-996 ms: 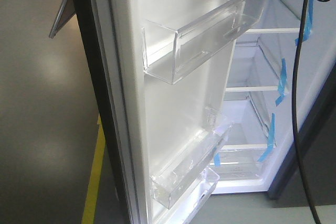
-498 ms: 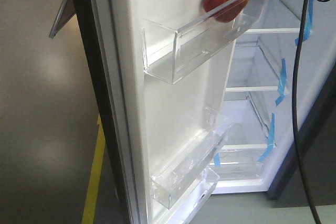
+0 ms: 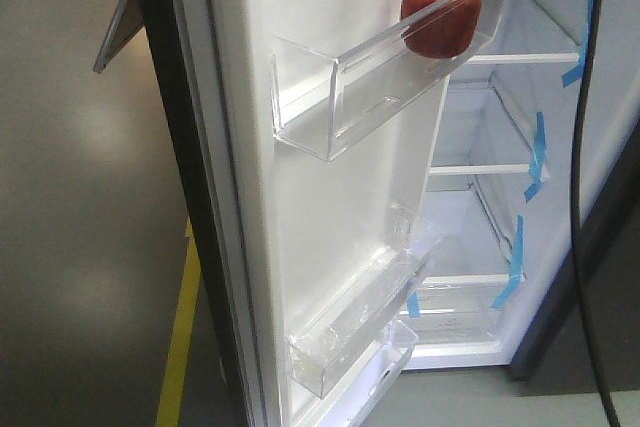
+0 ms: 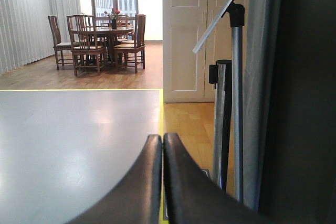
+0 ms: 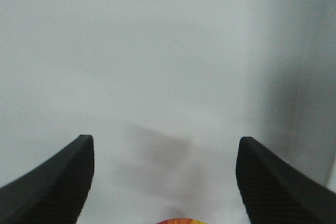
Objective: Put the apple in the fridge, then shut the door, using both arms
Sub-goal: 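Open the right gripper to release the apple into the bin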
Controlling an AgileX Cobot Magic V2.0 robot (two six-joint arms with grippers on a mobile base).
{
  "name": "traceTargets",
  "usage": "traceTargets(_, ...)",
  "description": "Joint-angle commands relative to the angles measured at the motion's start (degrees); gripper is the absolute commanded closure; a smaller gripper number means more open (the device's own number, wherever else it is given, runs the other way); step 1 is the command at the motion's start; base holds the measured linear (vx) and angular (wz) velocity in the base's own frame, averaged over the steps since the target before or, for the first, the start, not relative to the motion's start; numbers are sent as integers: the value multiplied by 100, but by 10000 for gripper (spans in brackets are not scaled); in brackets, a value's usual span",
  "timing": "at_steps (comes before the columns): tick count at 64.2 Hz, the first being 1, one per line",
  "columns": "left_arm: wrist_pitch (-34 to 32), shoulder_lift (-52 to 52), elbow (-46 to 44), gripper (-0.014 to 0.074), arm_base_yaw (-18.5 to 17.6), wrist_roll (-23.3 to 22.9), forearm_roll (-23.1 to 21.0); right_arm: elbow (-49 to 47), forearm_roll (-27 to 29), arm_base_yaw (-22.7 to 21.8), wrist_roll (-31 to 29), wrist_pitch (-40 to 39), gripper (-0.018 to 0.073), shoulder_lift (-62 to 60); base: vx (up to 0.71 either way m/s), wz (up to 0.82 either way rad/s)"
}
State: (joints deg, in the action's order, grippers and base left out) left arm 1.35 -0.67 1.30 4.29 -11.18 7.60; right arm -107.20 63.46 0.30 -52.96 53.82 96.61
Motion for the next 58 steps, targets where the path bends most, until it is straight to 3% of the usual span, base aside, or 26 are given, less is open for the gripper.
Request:
traceTargets(1, -427, -33, 159, 602, -28, -1, -3, -189, 342, -30, -90, -216, 99, -518, 0, 0)
traceTargets(9, -429, -33, 153, 602, -26, -1, -3, -189, 246, -30, -94, -131, 228, -856, 0, 0)
traceTargets(18, -478, -33, 143, 602, -26, -25, -85, -189, -231, -30, -21, 26, 445, -1188, 0, 0)
traceTargets(23, -592, -33, 143, 602, -26, -43, -368, -189, -547, -30, 72, 217, 576, -1385, 0, 0)
traceTargets(38, -1036, -33, 143, 602, -26, -783, -1543, -155, -1616, -30, 774, 892, 564, -2018, 0, 0)
traceTargets(47, -1036, -33, 135, 602, -26, -768, -1598, 513, -1847, -30, 784, 535, 564, -2579, 0, 0)
traceTargets(58, -1338, -33, 135, 602, -26, -774, -1598, 2337, -1823, -26, 700, -361, 564, -3528, 0, 0)
